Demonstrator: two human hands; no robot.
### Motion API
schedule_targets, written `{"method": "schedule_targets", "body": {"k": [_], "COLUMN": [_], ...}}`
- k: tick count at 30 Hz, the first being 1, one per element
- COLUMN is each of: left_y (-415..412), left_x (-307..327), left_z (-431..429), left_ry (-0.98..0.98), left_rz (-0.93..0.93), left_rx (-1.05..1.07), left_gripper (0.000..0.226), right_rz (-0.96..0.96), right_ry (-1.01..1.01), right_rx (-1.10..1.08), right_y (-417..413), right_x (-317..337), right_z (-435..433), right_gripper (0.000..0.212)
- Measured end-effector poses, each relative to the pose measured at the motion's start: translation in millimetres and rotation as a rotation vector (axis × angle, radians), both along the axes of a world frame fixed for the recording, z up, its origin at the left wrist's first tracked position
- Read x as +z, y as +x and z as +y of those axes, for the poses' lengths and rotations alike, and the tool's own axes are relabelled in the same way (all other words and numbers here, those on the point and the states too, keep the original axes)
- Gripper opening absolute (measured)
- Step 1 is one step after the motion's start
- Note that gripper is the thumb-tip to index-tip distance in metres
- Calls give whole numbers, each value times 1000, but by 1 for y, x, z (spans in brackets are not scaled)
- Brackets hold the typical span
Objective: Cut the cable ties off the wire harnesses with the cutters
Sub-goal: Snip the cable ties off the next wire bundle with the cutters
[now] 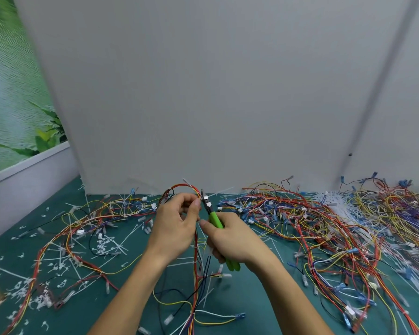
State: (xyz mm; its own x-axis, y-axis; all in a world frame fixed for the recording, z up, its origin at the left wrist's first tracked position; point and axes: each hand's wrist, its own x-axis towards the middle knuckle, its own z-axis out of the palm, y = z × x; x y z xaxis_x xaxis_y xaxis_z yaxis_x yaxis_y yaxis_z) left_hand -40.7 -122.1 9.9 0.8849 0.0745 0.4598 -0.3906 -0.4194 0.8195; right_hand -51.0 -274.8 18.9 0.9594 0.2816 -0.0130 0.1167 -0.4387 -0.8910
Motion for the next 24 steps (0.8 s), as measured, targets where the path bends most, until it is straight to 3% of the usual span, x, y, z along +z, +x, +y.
{"method": "schedule_targets", "body": {"k": [24], "left_y": [2], "left_x": [-3], "left_z": [1], "left_ry": [29], "left_rz": [-33], "left_rx": [-30], "left_gripper": [8], "right_rz": [58], "right_ry": [40], "right_rx": [-20], "right_y": [3], "right_x": [3], "right_z": [-9], "right_gripper": [30]}}
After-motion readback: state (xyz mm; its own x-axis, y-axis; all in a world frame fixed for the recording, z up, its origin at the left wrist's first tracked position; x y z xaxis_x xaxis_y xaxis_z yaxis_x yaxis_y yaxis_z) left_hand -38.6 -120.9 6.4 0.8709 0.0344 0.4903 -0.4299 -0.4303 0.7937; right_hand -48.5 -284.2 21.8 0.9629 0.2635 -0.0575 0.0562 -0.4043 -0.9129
